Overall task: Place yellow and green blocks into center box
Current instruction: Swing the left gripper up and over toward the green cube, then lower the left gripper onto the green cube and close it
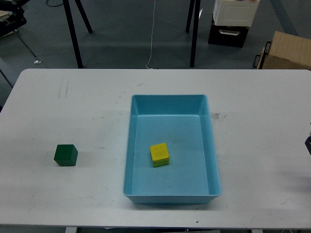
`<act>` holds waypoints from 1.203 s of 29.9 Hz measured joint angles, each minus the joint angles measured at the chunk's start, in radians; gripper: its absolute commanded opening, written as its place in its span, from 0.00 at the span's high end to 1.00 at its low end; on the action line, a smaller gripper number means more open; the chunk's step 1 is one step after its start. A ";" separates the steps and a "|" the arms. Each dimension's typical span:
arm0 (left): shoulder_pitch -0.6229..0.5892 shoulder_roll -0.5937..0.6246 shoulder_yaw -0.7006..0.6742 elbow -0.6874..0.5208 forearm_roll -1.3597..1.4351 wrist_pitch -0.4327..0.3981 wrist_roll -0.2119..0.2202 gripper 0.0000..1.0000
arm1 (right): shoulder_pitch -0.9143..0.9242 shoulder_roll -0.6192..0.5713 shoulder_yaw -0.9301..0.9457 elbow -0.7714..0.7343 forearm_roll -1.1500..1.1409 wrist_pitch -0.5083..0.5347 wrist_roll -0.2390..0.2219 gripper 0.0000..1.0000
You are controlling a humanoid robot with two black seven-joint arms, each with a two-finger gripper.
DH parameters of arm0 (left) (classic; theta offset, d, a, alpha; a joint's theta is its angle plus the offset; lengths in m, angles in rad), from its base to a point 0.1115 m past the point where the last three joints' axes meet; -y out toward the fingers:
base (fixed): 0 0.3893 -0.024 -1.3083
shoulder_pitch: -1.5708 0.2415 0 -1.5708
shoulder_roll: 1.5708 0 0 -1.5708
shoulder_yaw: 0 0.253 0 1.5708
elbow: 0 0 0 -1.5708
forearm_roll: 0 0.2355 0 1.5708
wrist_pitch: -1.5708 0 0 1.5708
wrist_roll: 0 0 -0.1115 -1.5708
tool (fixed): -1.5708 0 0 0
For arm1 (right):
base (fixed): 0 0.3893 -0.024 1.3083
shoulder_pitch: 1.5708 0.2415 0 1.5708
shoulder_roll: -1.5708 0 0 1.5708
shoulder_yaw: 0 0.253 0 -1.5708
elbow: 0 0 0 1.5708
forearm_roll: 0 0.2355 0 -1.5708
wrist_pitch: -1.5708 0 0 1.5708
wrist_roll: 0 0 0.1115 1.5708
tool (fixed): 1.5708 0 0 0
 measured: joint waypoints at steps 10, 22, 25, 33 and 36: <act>-0.641 -0.236 0.780 0.069 0.266 0.000 0.125 0.00 | -0.012 0.000 -0.011 -0.003 -0.004 0.039 -0.001 0.00; -0.697 -0.331 1.250 0.009 0.651 0.001 0.161 0.00 | -0.018 0.000 -0.019 -0.003 -0.003 0.045 -0.002 0.00; -0.639 -0.277 1.256 -0.025 0.664 0.001 0.164 0.00 | -0.019 0.000 -0.023 -0.006 -0.004 0.045 -0.005 0.00; -0.412 -0.199 1.152 -0.030 0.667 0.001 0.181 0.00 | -0.018 0.001 -0.061 -0.011 -0.006 0.045 -0.005 0.00; -0.330 -0.192 1.079 -0.016 0.670 0.001 0.208 0.00 | -0.017 0.001 -0.067 -0.011 -0.007 0.045 -0.005 0.00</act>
